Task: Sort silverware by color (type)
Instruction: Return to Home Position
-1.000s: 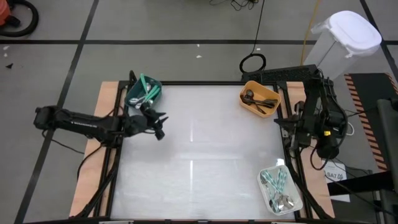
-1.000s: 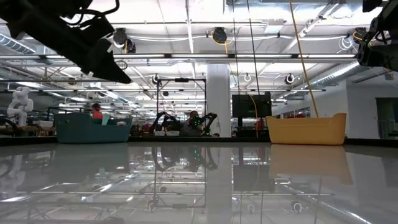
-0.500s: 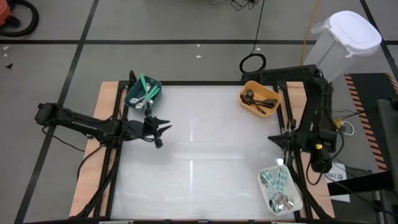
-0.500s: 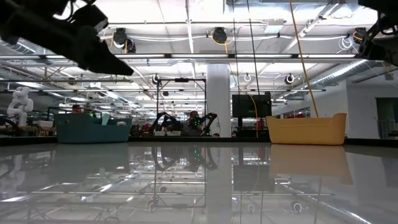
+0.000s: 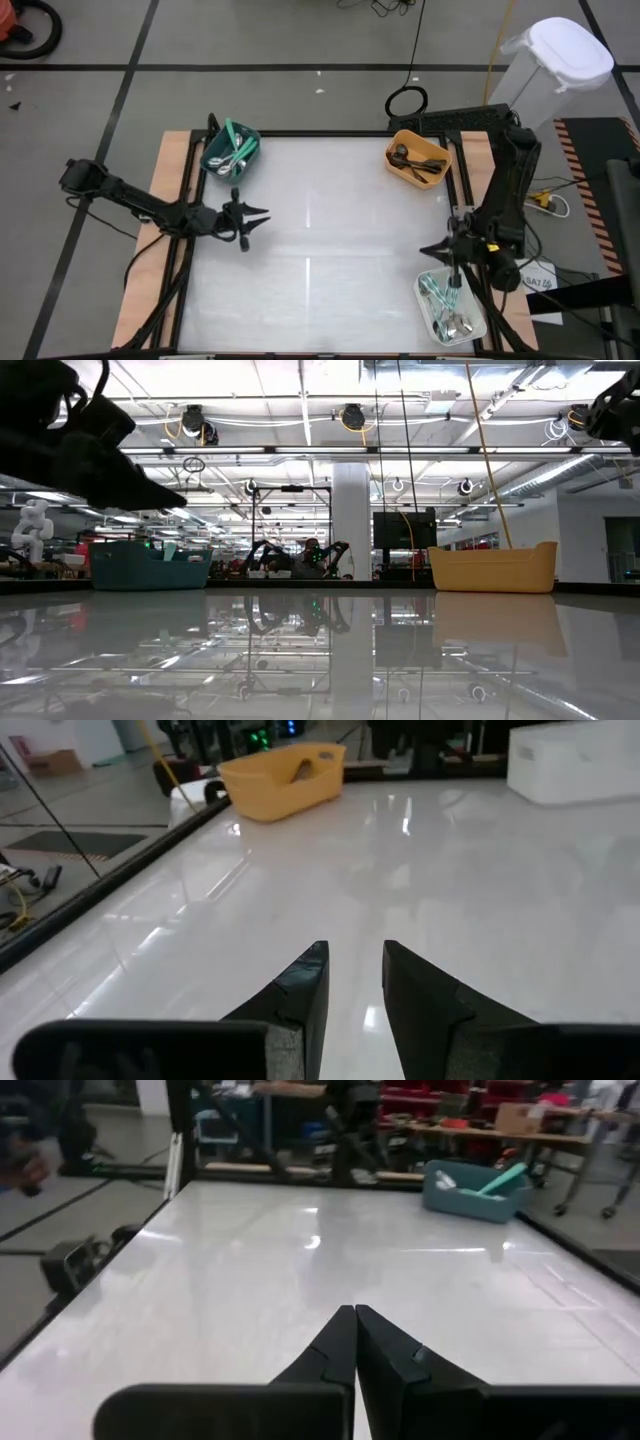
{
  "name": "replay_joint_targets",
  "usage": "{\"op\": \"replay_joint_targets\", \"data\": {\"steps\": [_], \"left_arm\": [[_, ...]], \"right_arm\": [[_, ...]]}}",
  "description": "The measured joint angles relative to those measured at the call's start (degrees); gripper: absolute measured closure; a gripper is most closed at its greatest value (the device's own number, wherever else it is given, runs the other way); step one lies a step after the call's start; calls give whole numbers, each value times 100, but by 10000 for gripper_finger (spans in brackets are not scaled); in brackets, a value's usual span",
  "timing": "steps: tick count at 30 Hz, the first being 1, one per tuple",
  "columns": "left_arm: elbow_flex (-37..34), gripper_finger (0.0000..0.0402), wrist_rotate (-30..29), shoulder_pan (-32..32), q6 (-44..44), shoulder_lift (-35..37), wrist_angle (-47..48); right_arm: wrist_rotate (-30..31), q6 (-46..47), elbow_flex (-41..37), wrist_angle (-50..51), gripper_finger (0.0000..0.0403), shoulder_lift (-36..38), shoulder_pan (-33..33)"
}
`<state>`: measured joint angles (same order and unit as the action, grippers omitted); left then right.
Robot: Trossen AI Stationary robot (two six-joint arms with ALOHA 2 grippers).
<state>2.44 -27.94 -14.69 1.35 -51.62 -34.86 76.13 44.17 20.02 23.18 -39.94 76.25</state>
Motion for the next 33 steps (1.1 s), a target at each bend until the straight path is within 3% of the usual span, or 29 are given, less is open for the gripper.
{"op": "replay_joint_targets", "data": {"steps": [7, 12, 17, 33], "left_arm": [[-195, 322, 182, -215, -82, 0, -173], [-195, 386, 254, -386, -313, 0, -211], [-195, 398, 534, -350, -587, 0, -535], [-195, 400, 3104, 1616, -921, 35, -1302]], "right_arm": [[-918, -1632, -560, -1891, 401, 0, -443], [-2199, -3303, -1155, -4104, 401, 0, -1029], [-3402, -4540, -1686, -5647, 402, 4, -1750], [-6334, -5601, -1898, -5915, 402, 18, -4688]]}}
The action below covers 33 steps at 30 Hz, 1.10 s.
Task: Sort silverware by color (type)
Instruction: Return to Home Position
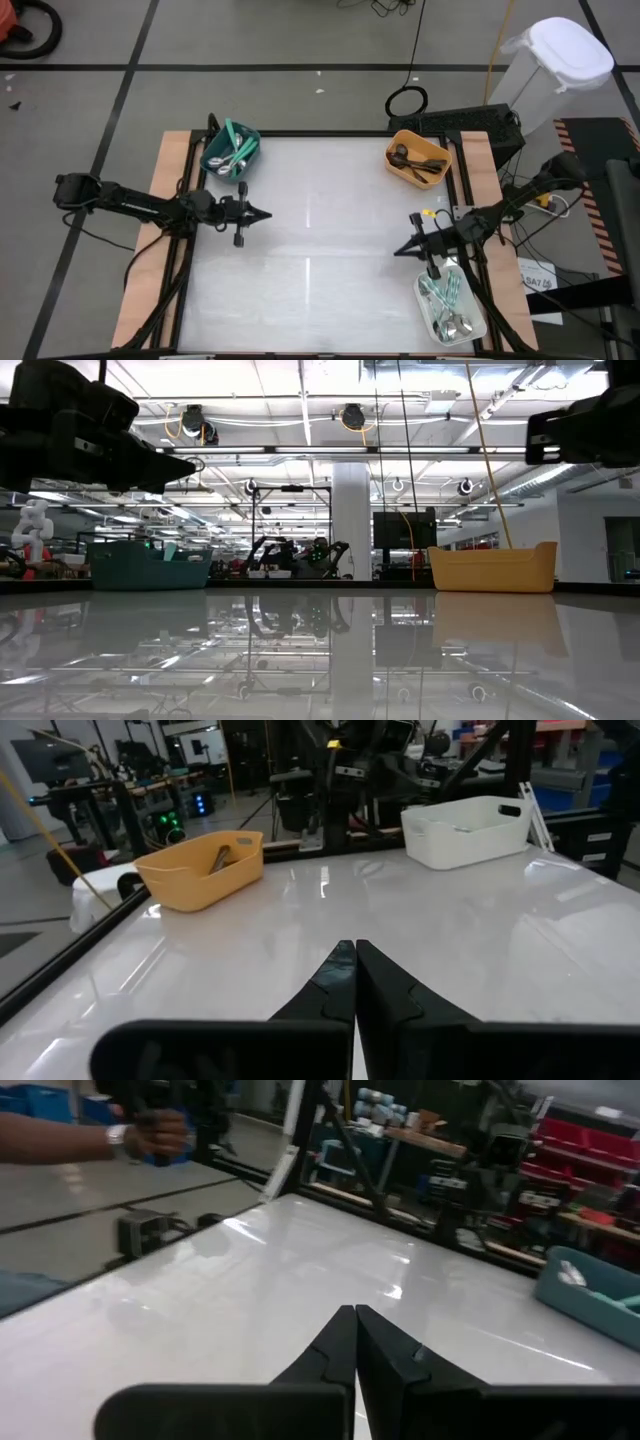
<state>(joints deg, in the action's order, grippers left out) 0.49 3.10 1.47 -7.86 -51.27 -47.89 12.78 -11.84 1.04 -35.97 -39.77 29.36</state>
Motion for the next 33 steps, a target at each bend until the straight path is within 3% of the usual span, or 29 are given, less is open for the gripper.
{"op": "replay_joint_targets", "data": {"steps": [4, 12, 19, 29, 33], "left_arm": [[0, 401, 449, 284, 56, 140, 21], [0, 401, 415, 306, -124, 1335, 1107], [0, 401, 366, 306, 33, 2853, 2657], [11, 401, -218, 232, 245, 5044, 4733], [120, 401, -328, 215, 132, 5098, 4948]], "right_arm": [[-392, -148, -4, 24, 402, 28, -646], [-736, -253, -9, 749, 403, 868, -1310], [-787, -233, -9, 1849, 403, 2174, -1515], [-856, -251, -15, 3183, 403, 3917, -1532], [-836, -292, -15, 3315, 403, 3950, -1648]]}}
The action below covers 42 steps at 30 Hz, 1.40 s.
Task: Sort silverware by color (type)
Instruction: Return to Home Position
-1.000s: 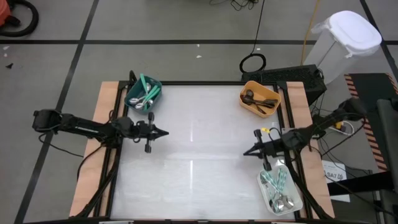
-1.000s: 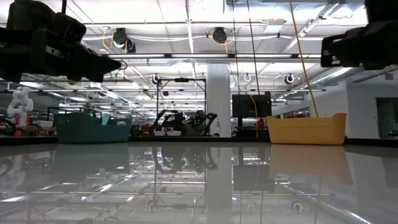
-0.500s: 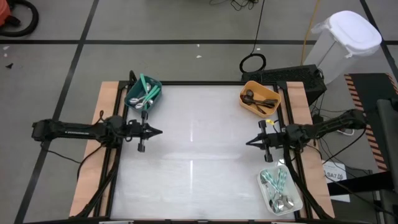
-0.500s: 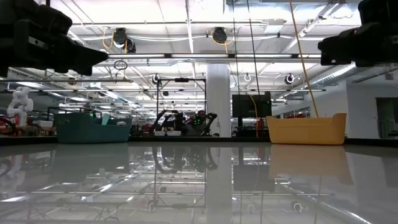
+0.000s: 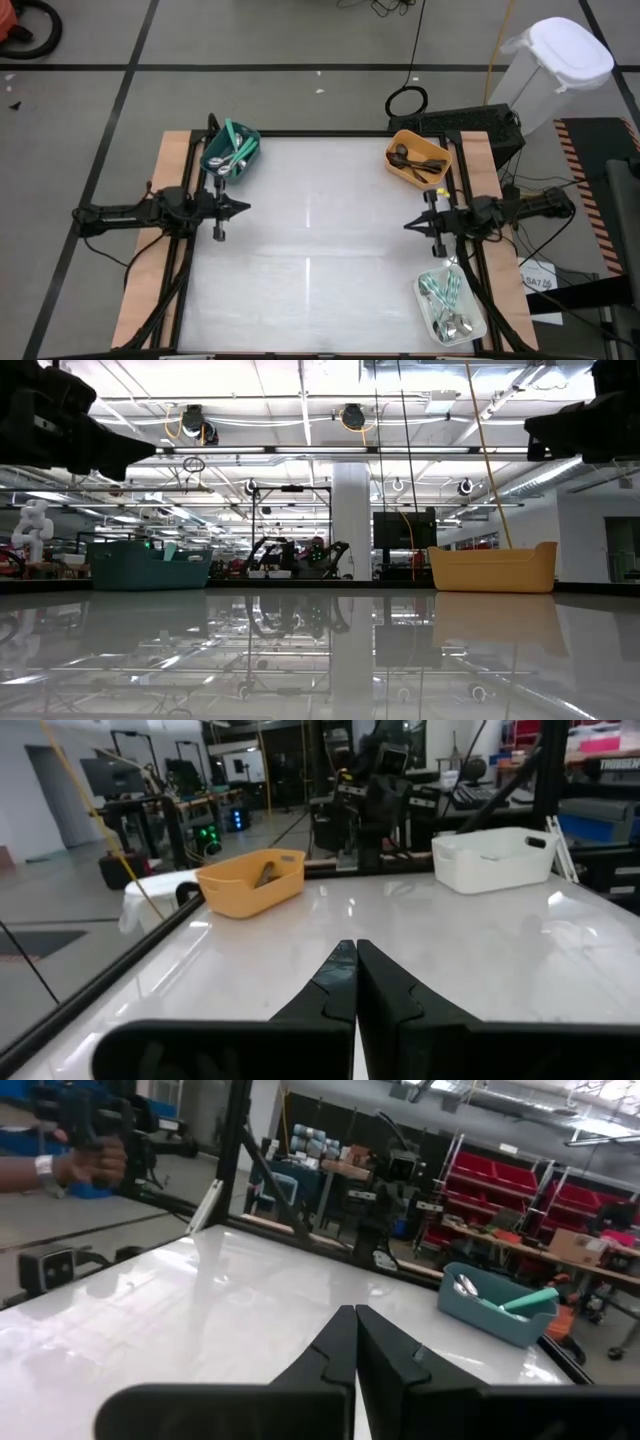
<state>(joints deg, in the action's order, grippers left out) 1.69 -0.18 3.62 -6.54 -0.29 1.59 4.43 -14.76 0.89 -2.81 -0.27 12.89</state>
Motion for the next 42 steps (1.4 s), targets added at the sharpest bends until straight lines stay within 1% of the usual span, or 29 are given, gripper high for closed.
{"op": "replay_joint_targets", "data": {"steps": [6, 11, 14, 18, 22, 25, 30, 42], "left_arm": [[3, 401, -30, 39, 154, 12, 63], [-109, 401, 8, -14, 190, 8, -215], [-109, 401, 64, -109, 169, 8, -213], [-111, 401, 170, -315, 259, 10, -210], [-111, 401, 144, -565, 218, 4, -206], [-113, 401, 87, -631, 221, -42, -208], [-113, 401, 66, -636, 490, -163, -208], [-115, 401, 53, -634, 520, -165, -210]], "right_arm": [[-32, -77, 0, 24, 403, 10, -418], [-573, -93, 0, 86, 403, 10, -876], [-545, 91, 0, 93, 403, 10, -1028], [-304, 525, 0, 104, 397, 9, -1060], [-321, 809, -2, 103, 396, 4, -1062], [-321, 806, 0, 103, 397, 4, -1062], [-320, 810, -1, 105, 397, 4, -1062], [-321, 810, -1, 101, 397, 4, -1060]]}}
